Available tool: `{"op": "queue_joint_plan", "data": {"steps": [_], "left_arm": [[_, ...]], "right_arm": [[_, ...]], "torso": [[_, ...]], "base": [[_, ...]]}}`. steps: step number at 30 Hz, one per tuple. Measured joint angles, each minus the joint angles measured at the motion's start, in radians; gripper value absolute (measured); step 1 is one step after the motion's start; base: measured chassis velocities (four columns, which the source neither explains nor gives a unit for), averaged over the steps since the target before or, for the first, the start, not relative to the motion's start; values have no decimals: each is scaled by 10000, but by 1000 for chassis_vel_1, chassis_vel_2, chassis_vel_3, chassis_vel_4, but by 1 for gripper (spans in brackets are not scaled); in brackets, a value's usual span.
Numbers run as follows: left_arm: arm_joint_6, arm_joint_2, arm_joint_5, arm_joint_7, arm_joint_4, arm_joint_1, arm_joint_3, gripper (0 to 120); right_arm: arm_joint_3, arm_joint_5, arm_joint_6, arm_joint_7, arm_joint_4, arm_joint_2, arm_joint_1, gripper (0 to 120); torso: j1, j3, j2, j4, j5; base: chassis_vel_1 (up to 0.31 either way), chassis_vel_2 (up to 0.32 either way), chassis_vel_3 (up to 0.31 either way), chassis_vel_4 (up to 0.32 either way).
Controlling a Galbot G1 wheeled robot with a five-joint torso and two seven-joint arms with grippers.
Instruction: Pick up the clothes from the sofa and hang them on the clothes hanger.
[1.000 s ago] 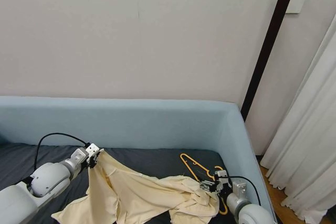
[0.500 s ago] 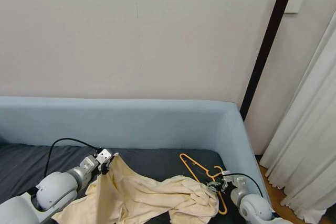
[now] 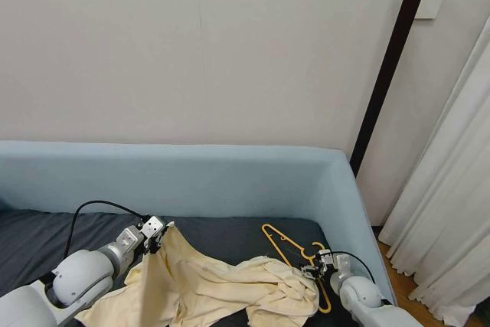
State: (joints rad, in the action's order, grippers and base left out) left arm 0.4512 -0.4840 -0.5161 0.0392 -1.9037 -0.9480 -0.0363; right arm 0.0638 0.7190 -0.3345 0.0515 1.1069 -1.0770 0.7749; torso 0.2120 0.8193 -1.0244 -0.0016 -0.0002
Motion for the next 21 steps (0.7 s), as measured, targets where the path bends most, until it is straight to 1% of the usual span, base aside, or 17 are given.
{"op": "queue_joint_plan", "data": {"steps": [1,2,5,6,7,8,12,13,16,17,18,20,21], "left_arm": [[0,0,0,0,0,0,0,0],[13,5,-21,-1,-15,-9,2,0],[29,40,-44,-6,-57,-75,-15,0],[32,51,-45,-8,-67,-91,-24,0],[32,51,-45,-8,-67,-91,-24,0],[36,58,-46,-12,-78,-111,-37,0],[58,81,-61,-20,-103,-109,-44,0],[58,81,-61,-20,-103,-109,-44,0],[63,112,-122,-24,-82,-58,-45,0],[64,131,-146,-28,-82,-52,-44,0],[64,131,-146,-28,-82,-52,-44,0],[65,153,-178,-31,-86,-51,-44,0],[64,163,-189,-33,-87,-51,-44,0]], "right_arm": [[0,0,0,0,0,0,0,83],[0,-12,19,-34,-140,-68,-25,77],[-1,-81,83,-111,-385,-190,-72,65],[0,-93,92,-128,-445,-214,-80,62],[0,-93,92,-128,-445,-214,-80,62],[0,-119,108,-147,-516,-246,-85,54],[-27,-127,134,-178,-582,-272,-76,36],[-27,-127,134,-178,-582,-272,-76,36],[-70,-82,163,-191,-577,-252,-51,25],[-93,-72,194,-192,-575,-247,-35,19],[-93,-72,194,-192,-575,-247,-35,19],[-105,-70,279,-192,-571,-239,-15,11],[-113,-76,349,-190,-563,-234,-6,5]], "torso": [[0,0,0,0,0],[0,0,0,0,1],[0,0,0,1,1],[0,0,0,2,1],[0,0,0,2,1],[0,0,0,1,1],[0,0,0,1,0],[0,0,0,1,0],[0,0,0,0,1],[0,0,0,0,1],[0,0,0,0,1],[0,0,0,1,1],[0,0,0,1,1]], "base": [[0,0,0,0],[0,0,0,0],[0,0,0,0],[0,0,0,0],[0,0,0,0],[0,0,0,0],[0,0,0,0],[0,0,0,0],[0,0,0,0],[0,0,0,0],[0,0,0,0],[0,0,0,0],[0,0,0,0]]}}
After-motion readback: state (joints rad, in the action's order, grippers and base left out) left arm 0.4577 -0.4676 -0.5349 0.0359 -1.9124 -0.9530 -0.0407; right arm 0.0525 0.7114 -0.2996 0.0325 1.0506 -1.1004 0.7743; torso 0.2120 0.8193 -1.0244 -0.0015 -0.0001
